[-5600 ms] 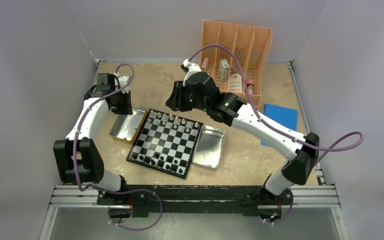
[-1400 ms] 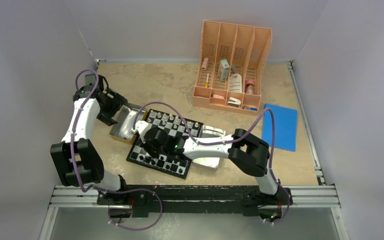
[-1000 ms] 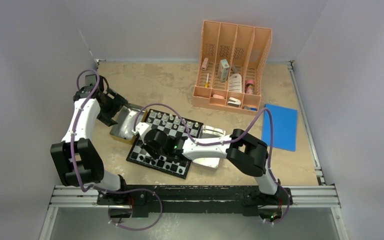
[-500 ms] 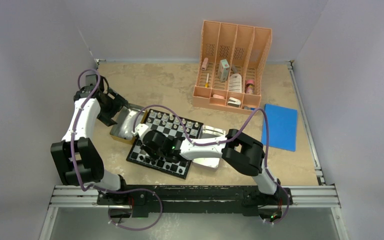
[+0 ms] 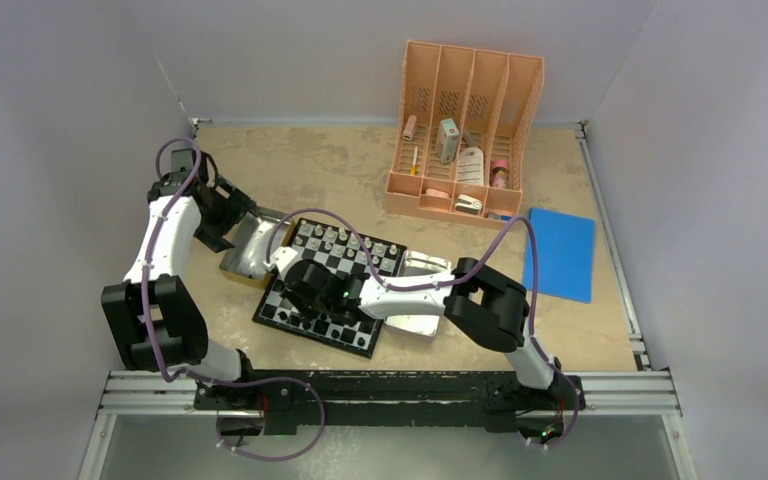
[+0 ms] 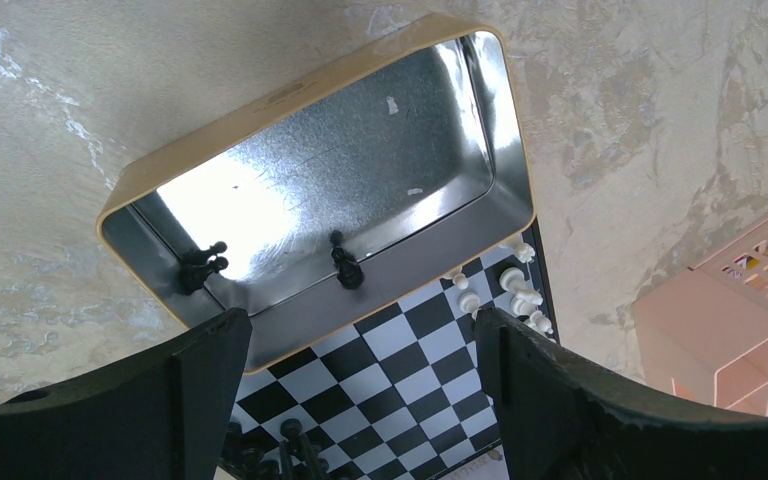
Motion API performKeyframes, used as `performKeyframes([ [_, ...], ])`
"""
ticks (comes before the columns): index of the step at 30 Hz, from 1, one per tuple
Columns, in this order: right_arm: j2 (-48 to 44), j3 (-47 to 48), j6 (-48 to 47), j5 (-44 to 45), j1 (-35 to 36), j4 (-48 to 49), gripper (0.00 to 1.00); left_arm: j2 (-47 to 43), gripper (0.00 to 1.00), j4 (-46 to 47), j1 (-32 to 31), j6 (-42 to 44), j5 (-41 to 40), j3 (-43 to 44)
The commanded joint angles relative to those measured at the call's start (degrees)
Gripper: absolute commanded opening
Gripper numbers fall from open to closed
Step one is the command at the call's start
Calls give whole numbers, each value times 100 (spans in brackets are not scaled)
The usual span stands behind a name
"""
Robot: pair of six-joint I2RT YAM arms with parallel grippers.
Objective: Set up the chess pieces on the board
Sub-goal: Place the chess piece on the chessboard.
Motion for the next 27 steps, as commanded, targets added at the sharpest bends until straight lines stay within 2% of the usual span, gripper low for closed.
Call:
performKeyframes([
  [1, -22, 225, 104, -32, 6, -1, 18, -5, 82, 123, 13, 102, 2, 95],
  [10, -179, 491, 251, -273, 6, -278, 20, -22, 81, 35, 13, 251, -124, 117],
  [14, -409, 752, 202, -32, -6, -583, 22, -68, 79, -129, 5, 146, -304, 91],
  [22, -1060, 998, 423, 347, -16, -1447, 29, -49, 75, -269, -81, 276, -542, -103],
  [27, -1774, 779, 929, 362, -16, -1772, 31, 97, 68, -453, -420, 56, -882, -149],
])
